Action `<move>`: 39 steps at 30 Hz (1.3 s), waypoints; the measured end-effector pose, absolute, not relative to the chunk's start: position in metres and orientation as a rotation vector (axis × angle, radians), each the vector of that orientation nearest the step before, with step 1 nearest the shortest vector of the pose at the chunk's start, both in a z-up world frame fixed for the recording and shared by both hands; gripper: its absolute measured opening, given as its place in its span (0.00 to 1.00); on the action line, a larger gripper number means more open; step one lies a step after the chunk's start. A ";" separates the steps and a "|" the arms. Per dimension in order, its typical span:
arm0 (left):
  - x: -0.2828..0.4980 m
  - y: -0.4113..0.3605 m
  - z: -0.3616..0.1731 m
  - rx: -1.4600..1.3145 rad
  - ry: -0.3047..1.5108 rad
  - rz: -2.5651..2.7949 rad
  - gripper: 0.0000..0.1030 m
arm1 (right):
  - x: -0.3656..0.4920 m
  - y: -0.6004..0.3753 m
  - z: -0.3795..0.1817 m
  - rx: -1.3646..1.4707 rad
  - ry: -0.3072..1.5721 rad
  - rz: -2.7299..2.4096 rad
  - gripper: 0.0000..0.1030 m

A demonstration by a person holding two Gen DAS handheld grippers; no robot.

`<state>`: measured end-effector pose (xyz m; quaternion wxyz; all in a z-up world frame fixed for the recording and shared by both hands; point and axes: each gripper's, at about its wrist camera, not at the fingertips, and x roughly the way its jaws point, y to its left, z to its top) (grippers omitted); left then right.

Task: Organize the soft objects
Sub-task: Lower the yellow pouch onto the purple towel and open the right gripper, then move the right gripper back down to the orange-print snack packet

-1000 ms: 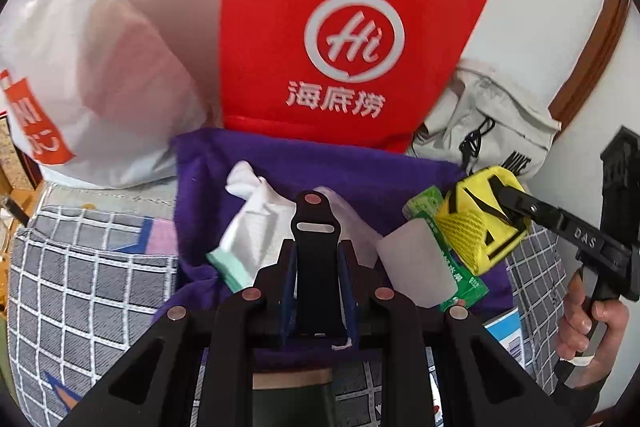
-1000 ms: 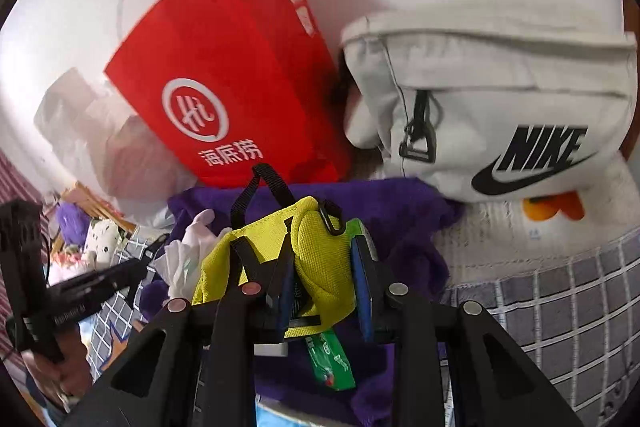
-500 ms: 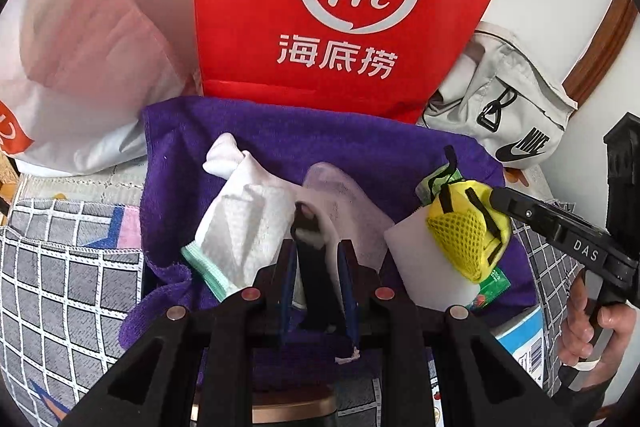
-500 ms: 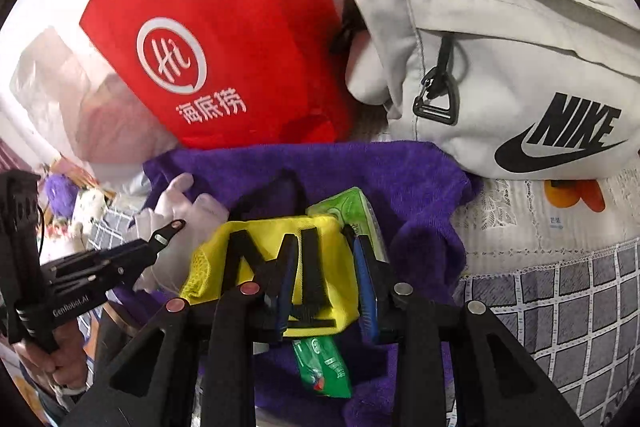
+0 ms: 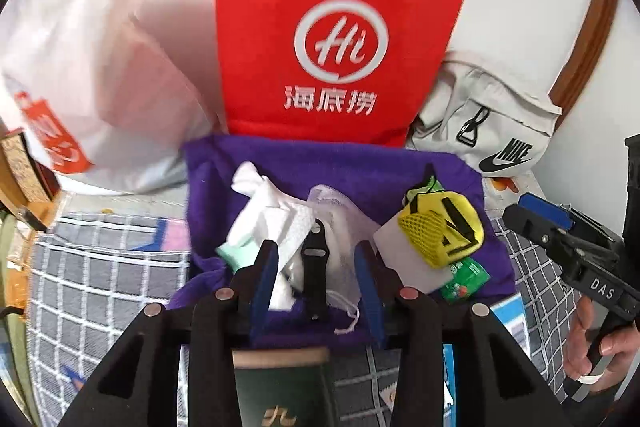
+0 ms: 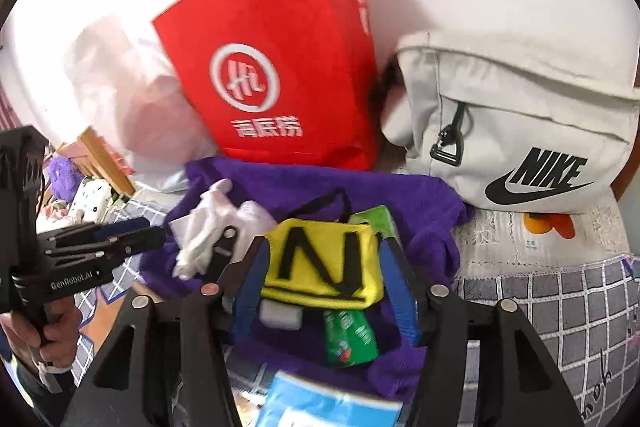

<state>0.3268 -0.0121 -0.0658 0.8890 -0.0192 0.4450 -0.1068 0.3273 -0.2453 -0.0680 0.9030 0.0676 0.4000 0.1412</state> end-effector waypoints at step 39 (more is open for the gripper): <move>0.189 0.077 -0.097 -0.160 0.936 -0.169 0.37 | 0.195 -0.115 -0.156 -0.352 1.068 0.384 0.00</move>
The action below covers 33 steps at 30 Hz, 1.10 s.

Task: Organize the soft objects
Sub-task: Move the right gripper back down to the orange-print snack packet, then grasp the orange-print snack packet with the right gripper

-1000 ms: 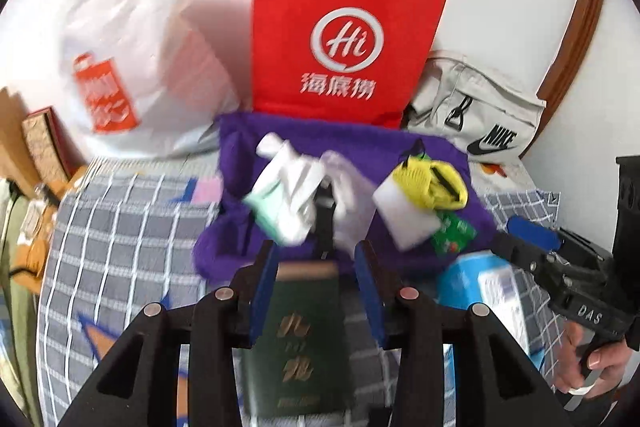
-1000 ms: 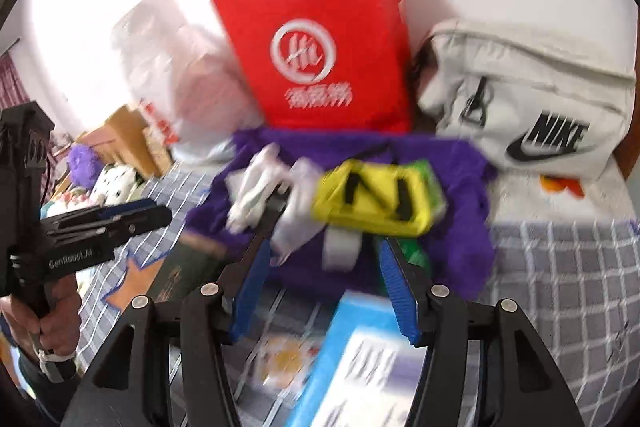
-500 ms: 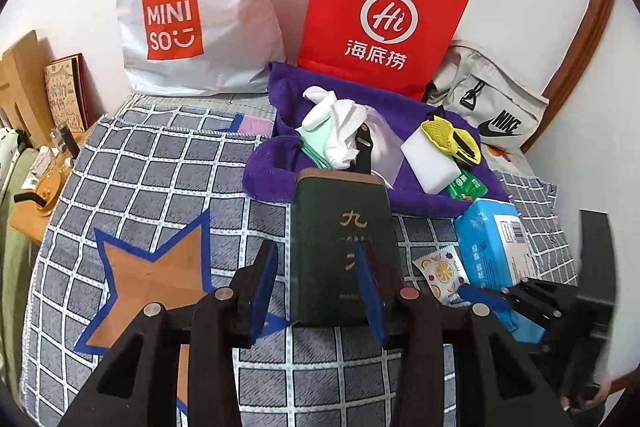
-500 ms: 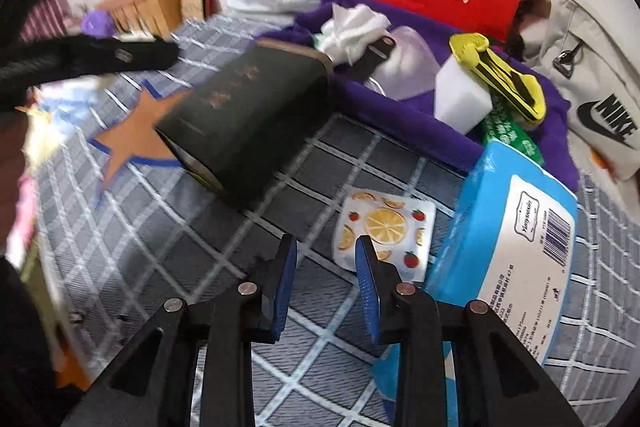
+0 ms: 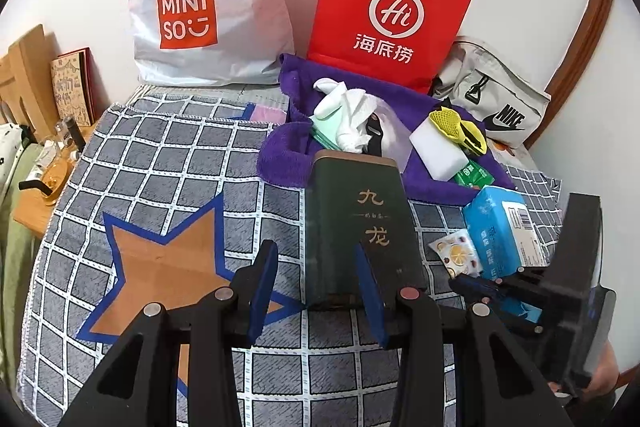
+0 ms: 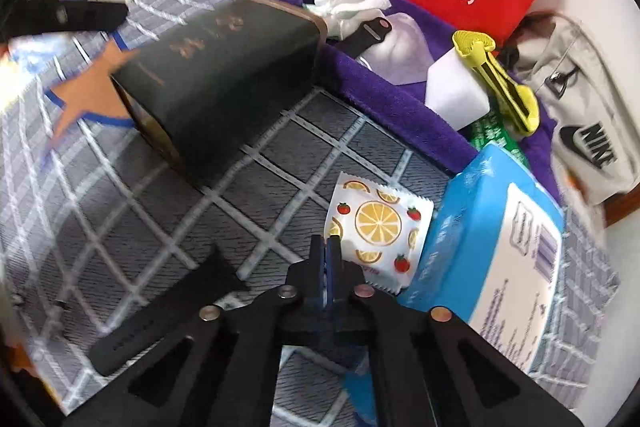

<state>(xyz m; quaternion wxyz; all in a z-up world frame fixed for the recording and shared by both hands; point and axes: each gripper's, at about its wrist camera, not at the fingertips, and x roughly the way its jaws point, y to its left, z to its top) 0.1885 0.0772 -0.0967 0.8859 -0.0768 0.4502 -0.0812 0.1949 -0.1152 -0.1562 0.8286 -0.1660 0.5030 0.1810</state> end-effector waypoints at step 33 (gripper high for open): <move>0.101 0.027 -0.110 -0.082 0.981 -0.175 0.39 | 0.049 -0.224 -0.153 -0.005 0.996 0.326 0.66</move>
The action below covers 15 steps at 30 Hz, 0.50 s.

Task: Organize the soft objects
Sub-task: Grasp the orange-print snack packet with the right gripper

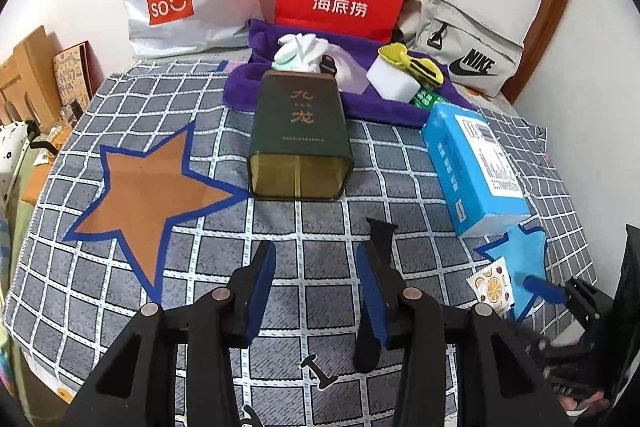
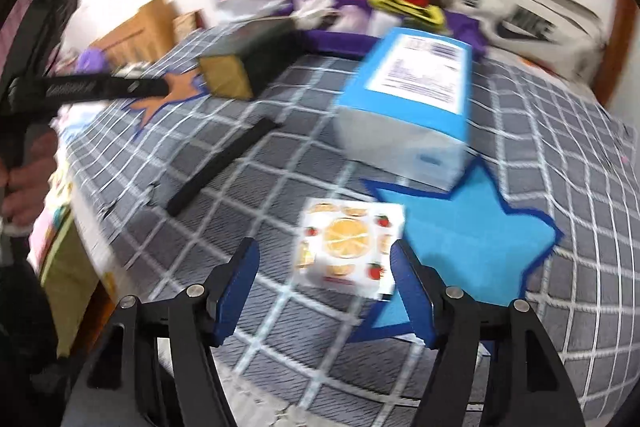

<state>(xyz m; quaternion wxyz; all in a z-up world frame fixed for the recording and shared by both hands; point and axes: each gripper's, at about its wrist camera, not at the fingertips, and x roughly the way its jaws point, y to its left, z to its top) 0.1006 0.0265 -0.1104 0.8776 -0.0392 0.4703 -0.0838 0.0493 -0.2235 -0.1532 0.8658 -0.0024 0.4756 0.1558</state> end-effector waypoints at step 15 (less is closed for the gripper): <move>0.104 -0.001 -0.151 -0.025 1.069 -0.281 0.39 | 0.059 -0.196 -0.182 -0.073 0.955 0.220 0.72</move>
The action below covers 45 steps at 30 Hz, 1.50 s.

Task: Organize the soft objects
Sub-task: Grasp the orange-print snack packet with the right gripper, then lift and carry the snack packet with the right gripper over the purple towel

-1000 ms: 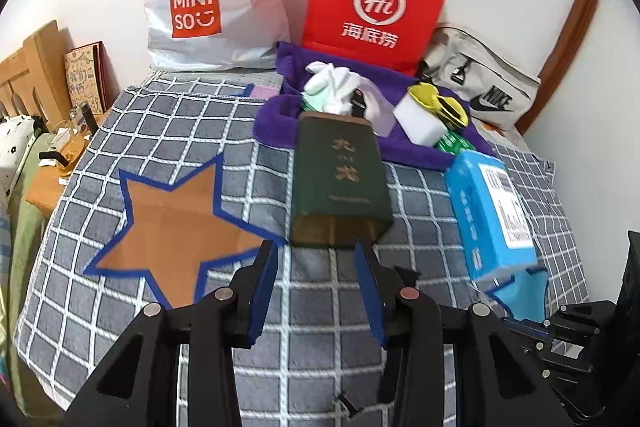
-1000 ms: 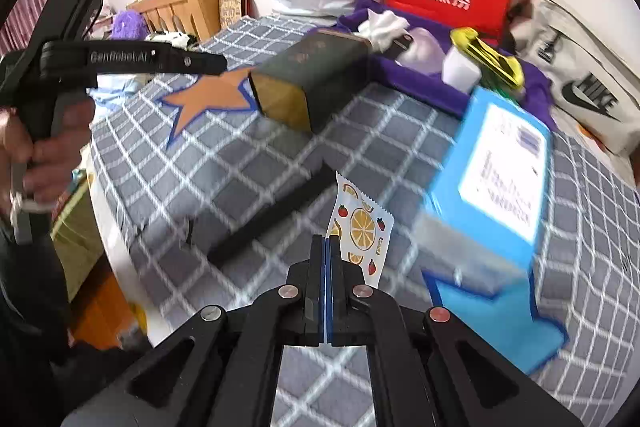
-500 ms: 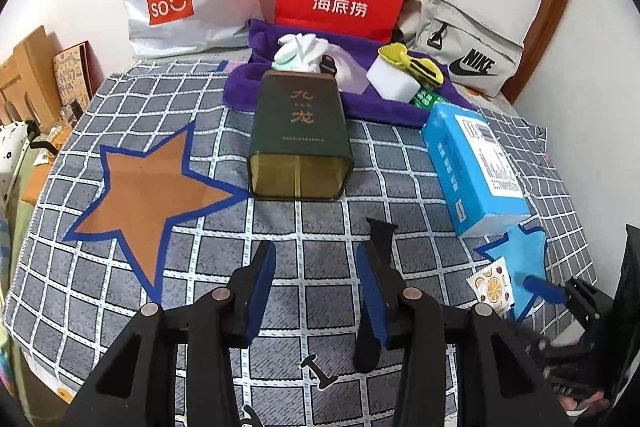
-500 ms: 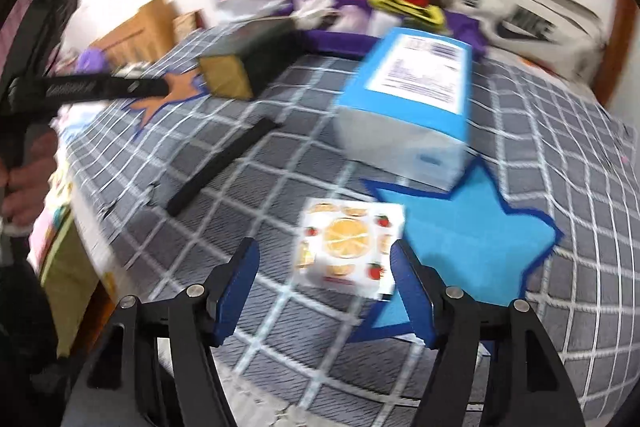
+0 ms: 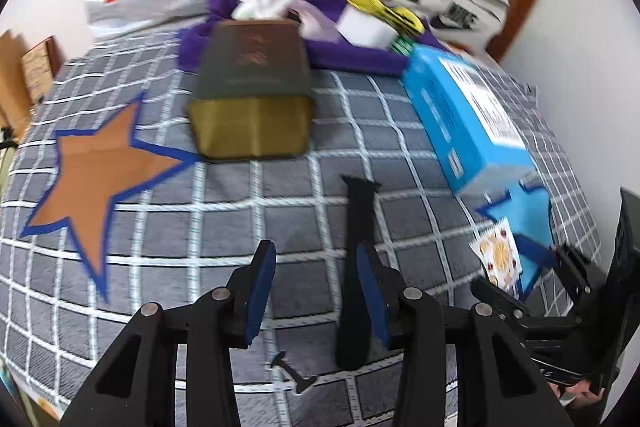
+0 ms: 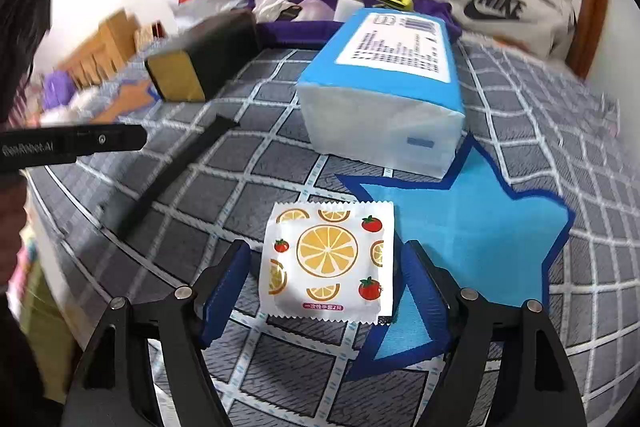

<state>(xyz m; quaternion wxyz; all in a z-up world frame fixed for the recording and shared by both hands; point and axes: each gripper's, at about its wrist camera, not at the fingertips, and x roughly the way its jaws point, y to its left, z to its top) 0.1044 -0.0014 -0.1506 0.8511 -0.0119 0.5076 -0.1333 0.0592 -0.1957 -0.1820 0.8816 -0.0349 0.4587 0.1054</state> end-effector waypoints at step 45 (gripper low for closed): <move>0.100 -0.006 -0.124 0.012 0.955 -0.303 0.19 | 0.060 -0.231 -0.129 0.030 0.874 0.332 0.41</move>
